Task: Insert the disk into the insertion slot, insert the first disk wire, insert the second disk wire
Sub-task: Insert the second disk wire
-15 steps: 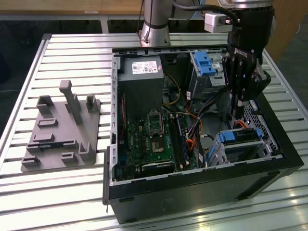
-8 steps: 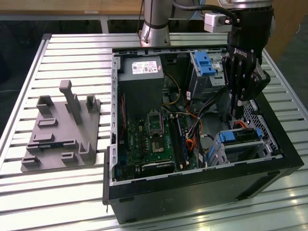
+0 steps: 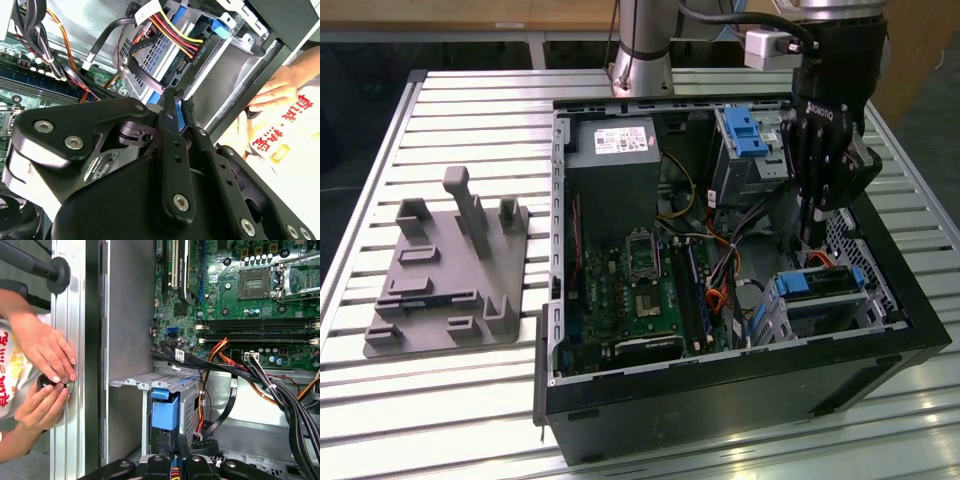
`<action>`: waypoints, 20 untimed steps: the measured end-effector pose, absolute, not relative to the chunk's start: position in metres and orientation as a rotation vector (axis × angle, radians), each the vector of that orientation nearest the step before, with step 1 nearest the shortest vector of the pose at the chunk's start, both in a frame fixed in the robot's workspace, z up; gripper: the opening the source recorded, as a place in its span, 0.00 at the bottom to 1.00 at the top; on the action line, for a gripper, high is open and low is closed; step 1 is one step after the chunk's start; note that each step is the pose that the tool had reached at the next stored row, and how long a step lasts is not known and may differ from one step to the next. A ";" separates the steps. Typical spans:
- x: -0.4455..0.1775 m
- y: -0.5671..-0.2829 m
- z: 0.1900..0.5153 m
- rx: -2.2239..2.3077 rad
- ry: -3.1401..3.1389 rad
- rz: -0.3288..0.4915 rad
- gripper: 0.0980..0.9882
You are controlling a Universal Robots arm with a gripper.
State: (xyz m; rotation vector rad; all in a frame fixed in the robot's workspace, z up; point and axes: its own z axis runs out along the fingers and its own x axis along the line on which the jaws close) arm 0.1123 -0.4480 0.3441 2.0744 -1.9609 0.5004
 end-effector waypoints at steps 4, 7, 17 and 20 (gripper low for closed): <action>0.112 -0.447 0.343 2.070 -1.939 0.518 0.05; 0.112 -0.446 0.342 2.063 -1.922 0.532 0.05; 0.112 -0.446 0.342 2.066 -1.919 0.533 0.05; 0.117 -0.446 0.341 2.079 -1.930 0.503 0.05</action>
